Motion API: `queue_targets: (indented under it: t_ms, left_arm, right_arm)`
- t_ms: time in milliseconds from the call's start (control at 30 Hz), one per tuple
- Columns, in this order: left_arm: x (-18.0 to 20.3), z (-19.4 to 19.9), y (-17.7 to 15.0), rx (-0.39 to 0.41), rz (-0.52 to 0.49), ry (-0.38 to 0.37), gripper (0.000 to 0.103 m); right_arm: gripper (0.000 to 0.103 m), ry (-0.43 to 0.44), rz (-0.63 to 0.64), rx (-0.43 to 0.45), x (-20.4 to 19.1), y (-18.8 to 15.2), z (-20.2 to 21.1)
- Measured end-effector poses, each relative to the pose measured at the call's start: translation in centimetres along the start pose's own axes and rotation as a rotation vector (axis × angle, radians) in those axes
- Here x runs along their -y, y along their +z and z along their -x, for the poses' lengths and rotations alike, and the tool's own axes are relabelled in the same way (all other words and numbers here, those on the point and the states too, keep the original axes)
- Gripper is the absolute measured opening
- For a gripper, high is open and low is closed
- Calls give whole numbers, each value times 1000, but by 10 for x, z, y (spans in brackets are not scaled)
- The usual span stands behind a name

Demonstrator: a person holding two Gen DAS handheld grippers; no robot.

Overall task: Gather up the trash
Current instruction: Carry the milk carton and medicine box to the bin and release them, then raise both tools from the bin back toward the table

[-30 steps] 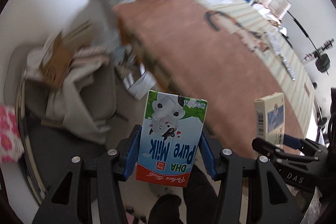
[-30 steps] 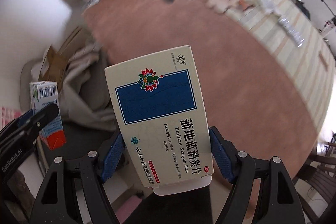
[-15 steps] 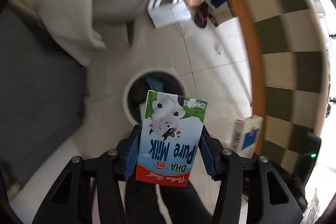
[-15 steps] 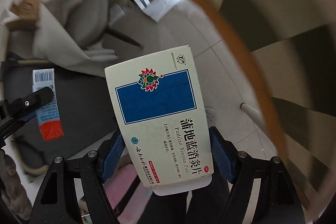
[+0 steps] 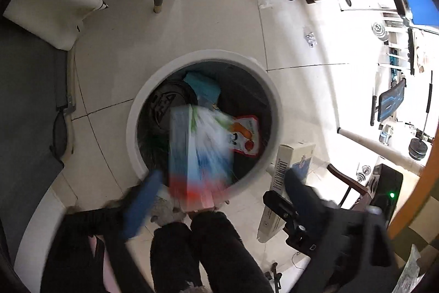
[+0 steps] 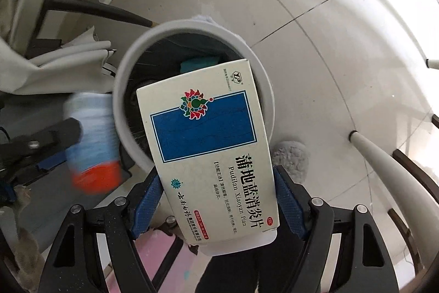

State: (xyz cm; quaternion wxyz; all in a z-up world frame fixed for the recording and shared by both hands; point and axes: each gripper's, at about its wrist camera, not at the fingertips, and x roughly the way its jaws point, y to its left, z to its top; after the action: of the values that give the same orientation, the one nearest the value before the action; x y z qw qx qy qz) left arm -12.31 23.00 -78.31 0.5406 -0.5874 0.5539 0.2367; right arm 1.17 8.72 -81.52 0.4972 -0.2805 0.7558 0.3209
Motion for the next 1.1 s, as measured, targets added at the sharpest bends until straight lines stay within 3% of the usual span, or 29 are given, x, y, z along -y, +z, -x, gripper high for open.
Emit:
queue_targets:
  t_ms: [33, 100, 133, 233, 433, 700, 1100]
  left_arm:
    - [-1, -1, 0, 2, -4, 11, 99]
    - [-3, 3, -3, 13, -6, 31, 99]
    - [-4, 4, -4, 17, -6, 45, 99]
    - [-8, 14, -11, 55, -5, 105, 99]
    - [-5, 43, -32, 148, -46, 293, 99]
    - [7, 81, -66, 183, -61, 375, 99]
    - [46, 171, -140, 233, -70, 383, 99]
  right_arm:
    - [82, 12, 1, -7, 1, 2, -5]
    - [100, 17, 10, -10, 3, 2, -11]
    - [103, 16, 19, -1, 2, 1, -10]
    - [103, -1, 45, 6, -3, -1, -6]
    - [103, -59, 75, 20, -15, -12, 10]
    - [103, -137, 96, 67, -27, -38, 62]
    - [103, -156, 140, 122, -53, -93, 184]
